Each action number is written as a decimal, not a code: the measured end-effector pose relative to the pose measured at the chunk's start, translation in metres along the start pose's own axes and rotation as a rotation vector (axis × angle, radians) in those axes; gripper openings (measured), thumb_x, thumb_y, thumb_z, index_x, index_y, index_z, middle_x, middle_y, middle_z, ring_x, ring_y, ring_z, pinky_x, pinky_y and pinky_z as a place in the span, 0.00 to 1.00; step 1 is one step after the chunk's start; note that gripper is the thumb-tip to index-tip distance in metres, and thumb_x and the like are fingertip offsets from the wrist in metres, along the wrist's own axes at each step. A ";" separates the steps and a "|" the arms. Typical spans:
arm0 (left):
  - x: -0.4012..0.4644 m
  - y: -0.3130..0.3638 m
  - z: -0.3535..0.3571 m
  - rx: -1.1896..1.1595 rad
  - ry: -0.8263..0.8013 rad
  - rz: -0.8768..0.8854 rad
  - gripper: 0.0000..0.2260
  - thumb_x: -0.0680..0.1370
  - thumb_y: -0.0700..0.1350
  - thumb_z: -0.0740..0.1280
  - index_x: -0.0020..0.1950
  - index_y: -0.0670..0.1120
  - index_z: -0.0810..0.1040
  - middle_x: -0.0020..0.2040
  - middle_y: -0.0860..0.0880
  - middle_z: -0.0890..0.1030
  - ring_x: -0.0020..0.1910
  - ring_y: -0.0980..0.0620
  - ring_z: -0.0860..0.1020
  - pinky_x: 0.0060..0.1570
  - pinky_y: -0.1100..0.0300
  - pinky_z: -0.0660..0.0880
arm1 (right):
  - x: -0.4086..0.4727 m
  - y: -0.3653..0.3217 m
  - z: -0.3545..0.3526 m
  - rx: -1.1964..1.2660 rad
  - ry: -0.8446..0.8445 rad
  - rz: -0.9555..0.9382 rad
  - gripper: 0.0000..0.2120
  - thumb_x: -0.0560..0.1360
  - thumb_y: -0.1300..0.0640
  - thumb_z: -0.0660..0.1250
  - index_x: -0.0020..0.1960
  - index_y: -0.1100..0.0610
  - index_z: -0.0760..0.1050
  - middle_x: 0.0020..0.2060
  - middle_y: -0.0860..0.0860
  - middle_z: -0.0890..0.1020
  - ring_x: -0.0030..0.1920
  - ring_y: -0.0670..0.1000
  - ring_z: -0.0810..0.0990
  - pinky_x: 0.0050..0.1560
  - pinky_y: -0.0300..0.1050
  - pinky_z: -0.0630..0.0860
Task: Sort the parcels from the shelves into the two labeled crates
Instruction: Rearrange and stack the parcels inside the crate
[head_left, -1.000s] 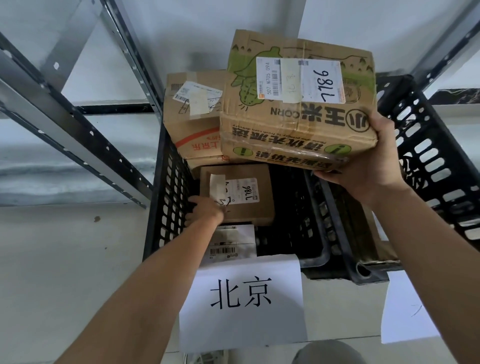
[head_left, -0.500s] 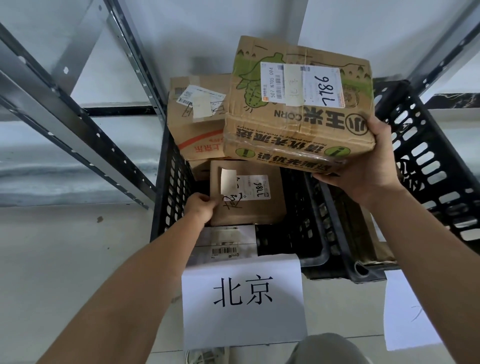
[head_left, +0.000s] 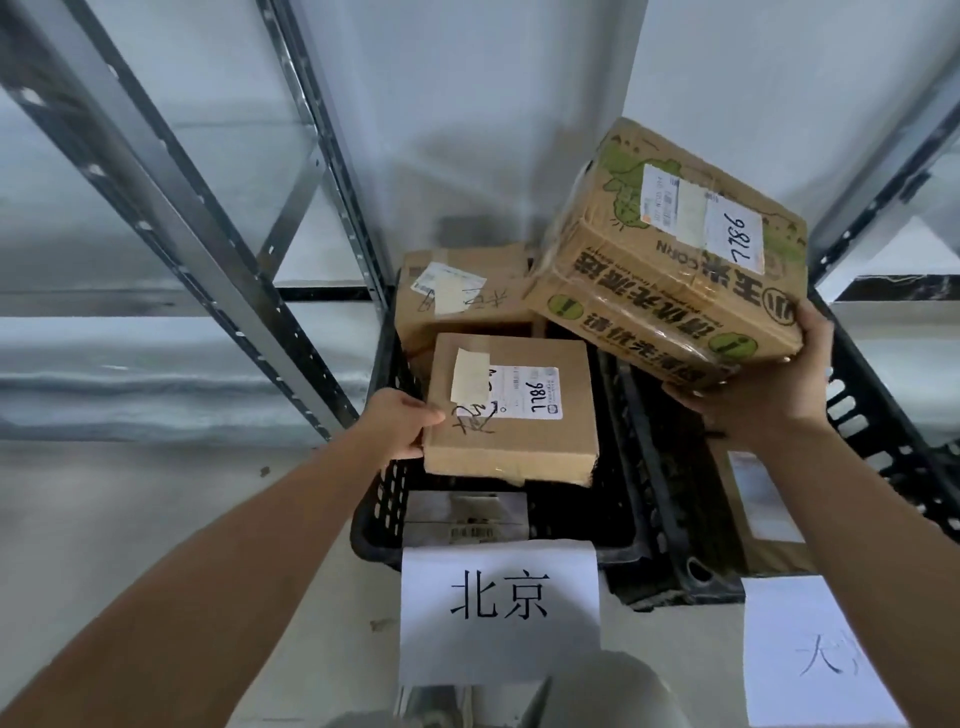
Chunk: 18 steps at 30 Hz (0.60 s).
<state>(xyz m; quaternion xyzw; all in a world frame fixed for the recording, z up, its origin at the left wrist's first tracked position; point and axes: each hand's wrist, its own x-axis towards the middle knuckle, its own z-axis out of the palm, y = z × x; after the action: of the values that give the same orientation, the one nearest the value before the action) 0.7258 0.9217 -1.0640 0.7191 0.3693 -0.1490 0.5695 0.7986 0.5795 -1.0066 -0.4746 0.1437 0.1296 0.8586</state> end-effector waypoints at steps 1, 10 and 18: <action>-0.008 0.008 -0.006 0.024 -0.008 0.014 0.09 0.78 0.38 0.71 0.57 0.39 0.77 0.51 0.43 0.81 0.47 0.48 0.80 0.43 0.53 0.80 | -0.003 -0.004 0.000 0.035 0.004 -0.013 0.30 0.72 0.31 0.58 0.67 0.44 0.78 0.64 0.52 0.81 0.66 0.60 0.78 0.65 0.70 0.68; -0.053 0.100 -0.059 0.073 -0.017 0.159 0.09 0.76 0.39 0.73 0.54 0.40 0.78 0.50 0.43 0.84 0.46 0.48 0.84 0.40 0.56 0.81 | -0.029 -0.021 -0.007 0.200 0.014 -0.112 0.28 0.75 0.35 0.53 0.67 0.44 0.79 0.67 0.54 0.79 0.68 0.64 0.75 0.64 0.72 0.68; -0.009 0.152 -0.054 -0.121 0.212 0.237 0.13 0.78 0.38 0.72 0.59 0.37 0.74 0.49 0.42 0.81 0.44 0.48 0.82 0.33 0.54 0.79 | -0.044 0.004 -0.044 0.147 -0.020 -0.043 0.27 0.77 0.35 0.52 0.63 0.45 0.81 0.66 0.59 0.78 0.66 0.69 0.74 0.63 0.80 0.64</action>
<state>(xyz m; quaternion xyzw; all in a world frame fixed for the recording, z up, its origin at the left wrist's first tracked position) 0.8155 0.9571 -0.9336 0.7335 0.3481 0.0184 0.5835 0.7511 0.5400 -1.0160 -0.4121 0.1341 0.1051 0.8951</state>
